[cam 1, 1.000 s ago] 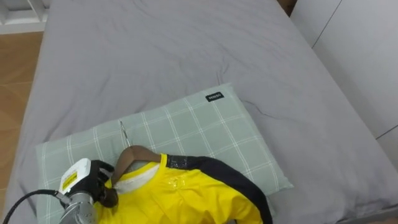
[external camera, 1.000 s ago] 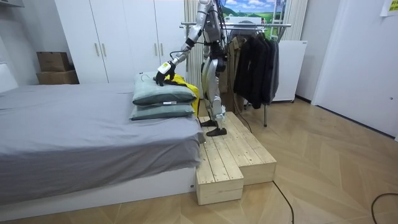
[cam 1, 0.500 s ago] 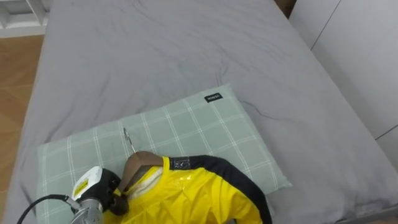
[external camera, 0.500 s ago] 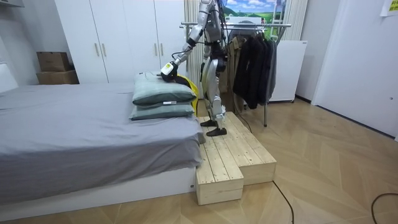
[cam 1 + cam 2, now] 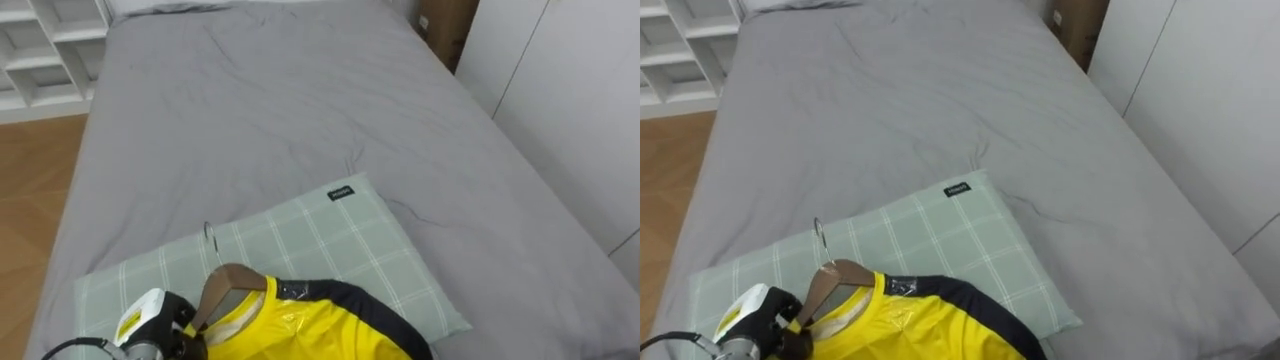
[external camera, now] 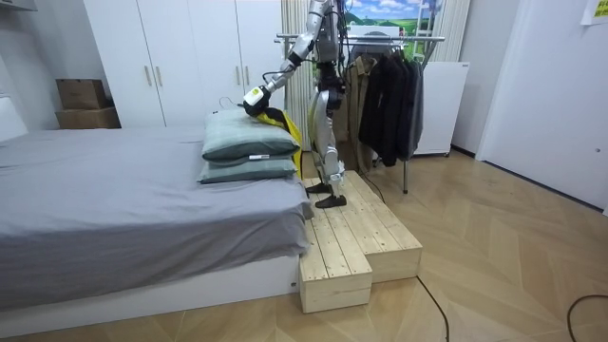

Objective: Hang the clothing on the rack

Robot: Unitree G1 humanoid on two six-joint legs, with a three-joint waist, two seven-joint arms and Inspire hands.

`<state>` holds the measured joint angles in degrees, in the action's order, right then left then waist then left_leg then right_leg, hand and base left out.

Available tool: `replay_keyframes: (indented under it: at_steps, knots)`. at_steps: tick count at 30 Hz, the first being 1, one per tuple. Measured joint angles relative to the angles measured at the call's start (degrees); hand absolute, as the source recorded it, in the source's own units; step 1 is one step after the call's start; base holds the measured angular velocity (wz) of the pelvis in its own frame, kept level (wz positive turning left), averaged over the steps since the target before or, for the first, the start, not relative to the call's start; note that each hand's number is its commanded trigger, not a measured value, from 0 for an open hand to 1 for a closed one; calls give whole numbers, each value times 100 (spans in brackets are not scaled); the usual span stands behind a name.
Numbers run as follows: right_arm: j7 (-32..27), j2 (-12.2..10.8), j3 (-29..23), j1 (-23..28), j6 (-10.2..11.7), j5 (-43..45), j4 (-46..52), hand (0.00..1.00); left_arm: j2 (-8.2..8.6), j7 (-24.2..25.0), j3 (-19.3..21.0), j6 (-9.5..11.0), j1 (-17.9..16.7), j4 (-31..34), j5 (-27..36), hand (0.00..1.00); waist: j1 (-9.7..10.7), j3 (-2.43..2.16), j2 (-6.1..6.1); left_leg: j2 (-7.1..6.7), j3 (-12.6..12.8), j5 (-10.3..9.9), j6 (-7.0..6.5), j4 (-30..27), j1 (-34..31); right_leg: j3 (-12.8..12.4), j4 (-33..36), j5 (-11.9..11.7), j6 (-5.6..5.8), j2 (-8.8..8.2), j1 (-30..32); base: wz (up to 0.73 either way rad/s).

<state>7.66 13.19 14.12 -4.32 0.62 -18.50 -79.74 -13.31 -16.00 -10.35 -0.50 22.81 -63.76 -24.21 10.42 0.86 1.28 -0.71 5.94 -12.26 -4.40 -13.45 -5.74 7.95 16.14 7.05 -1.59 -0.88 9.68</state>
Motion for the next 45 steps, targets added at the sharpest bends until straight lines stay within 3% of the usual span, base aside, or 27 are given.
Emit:
replay_keyframes:
  at_steps: [6,7,10,16,23,30,33,43,45]
  knots:
    - [-67,17,-280,307,-14,163,181,0,1,-1,8,23,-411,601,144,100,-48,-26,23,1,-14,1,3,-3,250,-12,-230,5,8,23,-351,0]
    - [-62,35,-389,379,1,224,184,0,1,-1,8,34,-486,669,169,100,-37,-63,40,0,-17,1,3,14,297,-19,-255,17,14,27,-412,0]
    - [-66,111,-469,525,6,394,169,0,-4,-7,9,74,-619,708,219,100,-34,-80,62,-12,-19,1,3,85,534,-37,-269,60,32,23,-618,0]
    - [-80,147,-708,747,-87,590,179,0,-15,-18,11,94,-1071,1388,218,100,-21,-83,68,-27,-55,-1,5,183,771,-30,-357,118,46,8,-894,3]
    - [-38,147,-919,767,-130,907,188,0,-15,-38,13,112,-1278,1939,232,100,-38,-78,60,-33,-100,-1,6,216,923,0,-354,137,50,25,-1016,3]
    - [29,144,-1271,810,-212,1986,221,0,-19,-111,122,113,-1867,3083,282,100,-7,-68,36,-49,-117,-4,11,280,1056,5,-360,184,68,20,-1118,0]
    - [-90,144,-1286,821,-250,2313,227,0,-50,-136,120,121,-1892,3135,528,100,-5,-56,16,-59,-121,-4,11,298,1128,3,-366,214,79,12,-1192,0]
    - [-798,142,-1333,822,-319,3279,431,0,-147,-136,122,118,-1891,3175,886,100,-6,-85,-40,-68,-137,-5,12,371,1150,20,-458,219,81,17,-1241,1]
    - [-948,143,-1397,814,-320,3282,467,0,-210,-136,122,113,-1891,3352,884,100,-33,-65,-77,-69,-136,-5,12,381,1184,24,-455,219,82,12,-1258,-2]
